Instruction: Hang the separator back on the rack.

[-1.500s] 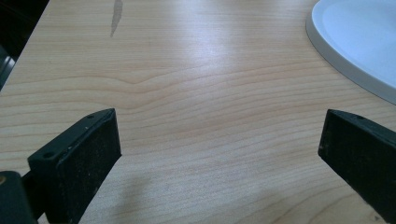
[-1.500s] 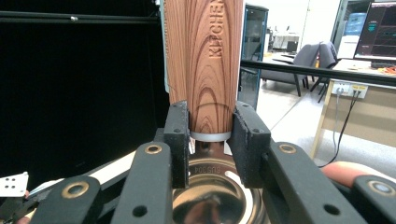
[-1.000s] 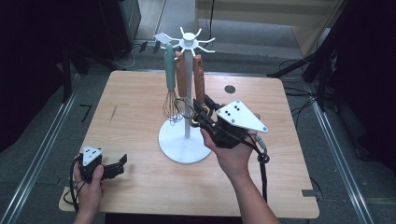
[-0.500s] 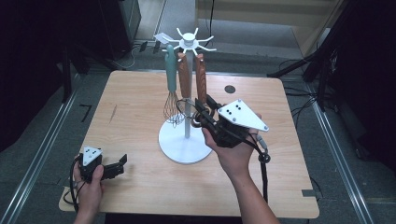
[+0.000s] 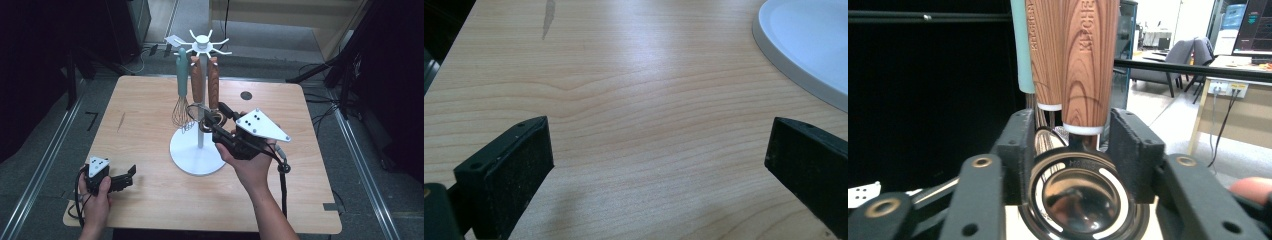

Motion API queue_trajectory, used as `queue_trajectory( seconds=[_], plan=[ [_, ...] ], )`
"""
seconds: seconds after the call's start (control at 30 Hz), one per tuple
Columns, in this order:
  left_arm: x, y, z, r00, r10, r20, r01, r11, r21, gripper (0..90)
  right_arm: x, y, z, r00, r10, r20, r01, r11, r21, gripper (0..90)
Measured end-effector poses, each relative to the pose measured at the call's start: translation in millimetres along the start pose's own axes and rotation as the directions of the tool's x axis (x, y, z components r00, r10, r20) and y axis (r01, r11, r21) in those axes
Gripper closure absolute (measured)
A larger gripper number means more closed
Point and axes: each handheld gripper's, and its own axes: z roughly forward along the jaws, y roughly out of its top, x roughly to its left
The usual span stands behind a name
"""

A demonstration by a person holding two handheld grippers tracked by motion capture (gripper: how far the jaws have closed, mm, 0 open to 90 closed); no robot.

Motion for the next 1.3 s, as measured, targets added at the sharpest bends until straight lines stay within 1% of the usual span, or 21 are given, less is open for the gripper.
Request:
queue_trajectory(
  seconds=[0.07, 0.1, 0.13, 0.2, 0.3, 0.6, 0.77, 0.93, 1.13, 1.2, 1.3],
  plan=[
    [-0.3, 0.1, 0.2, 1.0000, 0.000, 0.000, 0.000, 1.0000, -0.001, 0.0, -1.0, -3.0, -1.3, 1.0000, 0.009, 0.003, -0.009, 1.000, 0.006, 50.3],
    [-0.2, 0.1, 0.2, 1.0000, 0.000, -0.001, 0.000, 1.0000, -0.002, 0.0, -2.1, -5.0, -1.5, 1.0000, 0.003, 0.009, -0.003, 1.000, 0.005, 49.1],
    [-0.3, 0.2, 0.4, 1.0000, -0.002, -0.001, 0.002, 1.0000, -0.005, 0.0, -2.6, -7.2, -2.1, 0.9999, 0.006, 0.013, -0.007, 1.000, 0.012, 48.1],
    [-0.3, 0.3, 0.7, 1.0000, -0.004, -0.003, 0.004, 1.0000, -0.007, 0.0, -4.5, -11.7, -3.8, 0.9998, 0.011, 0.016, -0.011, 1.000, 0.009, 44.4],
    [-0.6, 0.1, 0.3, 1.0000, -0.001, -0.005, 0.001, 1.0000, -0.008, 0.0, -10.0, -18.2, -5.6, 0.9995, 0.019, 0.025, -0.019, 1.000, 0.013, 40.7],
    [-1.3, -0.7, -0.7, 1.0000, -0.002, -0.001, 0.002, 0.9999, -0.015, 0.0, -25.3, -42.2, -13.9, 0.9969, 0.041, 0.067, -0.044, 0.998, 0.039, 37.7],
    [-1.5, -0.8, -0.7, 1.0000, 0.000, -0.005, 0.000, 0.9999, -0.014, 0.0, -33.6, -55.0, -18.4, 0.9947, 0.044, 0.093, -0.050, 0.997, 0.057, 37.0],
    [-1.7, -0.8, -0.9, 1.0000, 0.002, -0.007, -0.002, 0.9999, -0.012, 0.0, -40.3, -66.9, -23.4, 0.9923, 0.055, 0.112, -0.062, 0.996, 0.065, 35.5],
    [-1.9, -1.0, -0.8, 1.0000, 0.003, -0.002, -0.003, 0.9999, -0.014, 0.0, -48.5, -82.6, -28.1, 0.9892, 0.065, 0.131, -0.077, 0.993, 0.085, 31.3],
    [-1.9, -0.9, -0.8, 1.0000, 0.004, -0.003, -0.004, 0.9999, -0.014, 0.0, -51.1, -87.1, -30.1, 0.9879, 0.074, 0.136, -0.087, 0.992, 0.089, 30.7],
    [-2.1, -0.9, -0.9, 1.0000, 0.005, -0.003, -0.006, 0.9999, -0.011, 0.0, -54.9, -93.0, -33.0, 0.9861, 0.075, 0.148, -0.090, 0.991, 0.095, 30.1]
  ],
)
